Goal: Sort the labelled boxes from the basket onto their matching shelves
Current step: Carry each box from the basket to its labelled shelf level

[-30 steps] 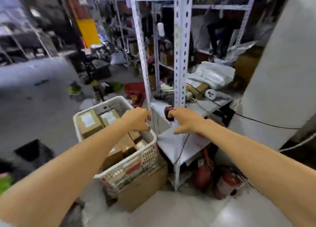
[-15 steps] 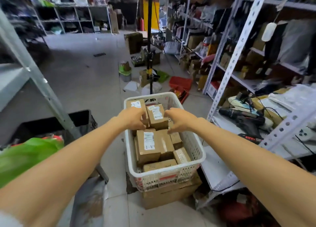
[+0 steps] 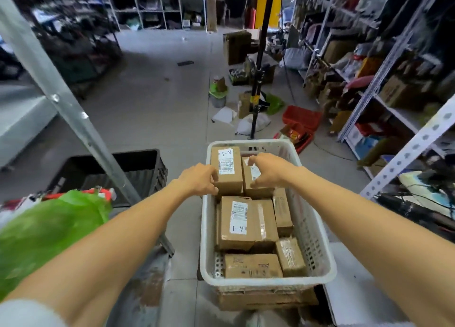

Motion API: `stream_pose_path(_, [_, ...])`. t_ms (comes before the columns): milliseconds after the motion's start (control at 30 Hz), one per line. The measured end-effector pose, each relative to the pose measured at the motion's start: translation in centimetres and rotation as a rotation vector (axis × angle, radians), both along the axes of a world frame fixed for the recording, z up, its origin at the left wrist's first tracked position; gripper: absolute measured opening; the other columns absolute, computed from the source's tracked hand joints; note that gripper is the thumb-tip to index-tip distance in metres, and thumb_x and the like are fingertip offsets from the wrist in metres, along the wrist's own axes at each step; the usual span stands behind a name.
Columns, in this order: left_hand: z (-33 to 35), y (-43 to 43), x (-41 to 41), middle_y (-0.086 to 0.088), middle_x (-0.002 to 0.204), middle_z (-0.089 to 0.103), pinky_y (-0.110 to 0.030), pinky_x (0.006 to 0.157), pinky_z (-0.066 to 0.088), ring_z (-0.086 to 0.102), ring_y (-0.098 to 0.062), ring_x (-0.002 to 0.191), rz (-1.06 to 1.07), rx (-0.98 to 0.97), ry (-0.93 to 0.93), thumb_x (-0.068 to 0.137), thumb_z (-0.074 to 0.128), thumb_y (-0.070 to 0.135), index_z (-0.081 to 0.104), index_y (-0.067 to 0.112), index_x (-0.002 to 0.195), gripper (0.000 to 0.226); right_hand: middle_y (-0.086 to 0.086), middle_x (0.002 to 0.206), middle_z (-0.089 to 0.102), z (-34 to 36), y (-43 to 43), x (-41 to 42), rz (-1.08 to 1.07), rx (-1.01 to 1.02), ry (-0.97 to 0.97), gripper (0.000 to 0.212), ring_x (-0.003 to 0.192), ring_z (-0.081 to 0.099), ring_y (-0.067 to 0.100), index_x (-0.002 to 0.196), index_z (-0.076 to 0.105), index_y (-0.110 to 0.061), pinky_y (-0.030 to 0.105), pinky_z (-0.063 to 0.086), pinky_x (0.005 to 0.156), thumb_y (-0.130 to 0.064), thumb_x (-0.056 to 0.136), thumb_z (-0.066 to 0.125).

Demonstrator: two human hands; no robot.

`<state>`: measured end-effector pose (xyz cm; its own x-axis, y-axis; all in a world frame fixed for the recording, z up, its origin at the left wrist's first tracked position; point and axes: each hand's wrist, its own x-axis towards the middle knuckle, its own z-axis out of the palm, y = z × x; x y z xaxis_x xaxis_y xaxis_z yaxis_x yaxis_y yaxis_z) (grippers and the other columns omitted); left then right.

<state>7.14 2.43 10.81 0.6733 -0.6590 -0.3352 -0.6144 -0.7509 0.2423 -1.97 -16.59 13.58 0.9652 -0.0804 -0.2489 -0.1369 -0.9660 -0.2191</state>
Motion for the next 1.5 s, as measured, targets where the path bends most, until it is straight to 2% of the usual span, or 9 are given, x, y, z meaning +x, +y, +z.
stream_pose_path(100, [-0.1,-1.3,2.1,-0.002,0.115,0.064,-0.035,0.080,0.055,0.061,-0.019,0.084,0.069,0.004,0.005,0.084,0.068,0.034,0.059,0.018,0.122,0.042,0.002,0.134,0.053,-0.7,-1.4,3.0,0.042,0.036,0.001,0.070,0.123,0.050,0.023,0.139,0.046,-0.019,0.035,0.043,0.098,-0.033,0.077,0.076])
stream_pose_path(567, [-9.9,-6.8,11.9,-0.008,0.131,0.055,-0.036,0.089,0.048,0.056,-0.026,0.114,0.245,-0.004,0.159,0.081,0.069,0.027,0.046,0.013,0.135,0.060,0.010,0.139,0.047,-10.7,-6.5,13.7,-0.070,0.111,0.145,0.072,0.125,0.048,0.026,0.143,0.035,-0.011,0.036,0.042,0.099,-0.029,0.083,0.072])
stream_pose_path(733, [-13.9,-9.3,16.5,-0.010,0.123,0.054,-0.031,0.079,0.047,0.057,-0.026,0.106,0.265,-0.034,0.258,0.080,0.069,0.019,0.043,0.007,0.133,0.061,0.012,0.137,0.048,-14.9,-7.3,17.9,-0.180,0.156,0.239,0.072,0.125,0.047,0.028,0.141,0.035,-0.010,0.037,0.041,0.100,-0.031,0.083,0.072])
stream_pose_path(900, [-18.6,-11.6,19.8,-0.017,0.127,0.045,-0.039,0.091,0.048,0.052,-0.034,0.112,0.338,-0.039,0.353,0.080,0.069,0.021,0.033,0.006,0.133,0.066,0.017,0.134,0.048,-19.8,-7.6,21.5,-0.314,0.229,0.272,0.073,0.121,0.049,0.031,0.141,0.033,-0.007,0.036,0.041,0.098,-0.029,0.083,0.071])
stream_pose_path(1033, [-20.6,-12.5,21.2,-0.023,0.143,0.025,-0.042,0.105,0.040,0.039,-0.038,0.129,0.476,-0.062,0.479,0.083,0.065,0.016,0.005,0.006,0.150,0.090,0.020,0.136,0.043,-23.1,-7.1,22.5,-0.491,0.328,0.271,0.091,0.120,0.049,0.035,0.144,0.021,-0.004,0.039,0.042,0.099,-0.032,0.078,0.077])
stream_pose_path(1133, [-21.2,-12.7,22.1,-0.022,0.141,0.030,-0.040,0.107,0.039,0.040,-0.037,0.129,0.549,-0.131,0.553,0.081,0.063,0.011,0.021,0.002,0.145,0.077,0.019,0.142,0.041,-25.2,-6.6,22.2,-0.629,0.481,0.251,0.106,0.123,0.048,0.033,0.144,0.010,-0.002,0.037,0.042,0.099,-0.030,0.072,0.083])
stream_pose_path(1233, [-22.0,-12.7,21.6,-0.017,0.132,0.040,-0.041,0.108,0.038,0.040,-0.031,0.128,0.554,-0.178,0.624,0.078,0.063,0.011,0.035,0.010,0.137,0.065,0.014,0.132,0.052,-26.4,-6.7,21.5,-0.767,0.573,0.271,0.094,0.119,0.052,0.031,0.136,0.018,-0.004,0.035,0.043,0.094,-0.023,0.072,0.084])
stream_pose_path(1400, [-22.4,-13.4,21.2,-0.010,0.134,0.045,-0.025,0.093,0.042,0.047,-0.020,0.116,0.644,-0.309,0.787,0.086,0.060,0.001,0.005,0.004,0.144,0.081,0.005,0.127,0.057,-26.7,-7.5,21.1,-0.932,0.767,0.247,0.085,0.120,0.052,0.026,0.131,0.033,-0.011,0.036,0.042,0.100,-0.013,0.067,0.087])
stream_pose_path(1500, [-22.4,-13.6,21.3,-0.005,0.125,0.044,-0.022,0.087,0.041,0.049,-0.020,0.116,0.654,-0.337,0.784,0.084,0.059,-0.005,0.012,0.007,0.136,0.072,0.001,0.120,0.059,-26.1,-7.6,20.5,-0.989,0.844,0.177,0.082,0.109,0.055,0.020,0.124,0.038,-0.013,0.036,0.044,0.100,-0.006,0.061,0.089])
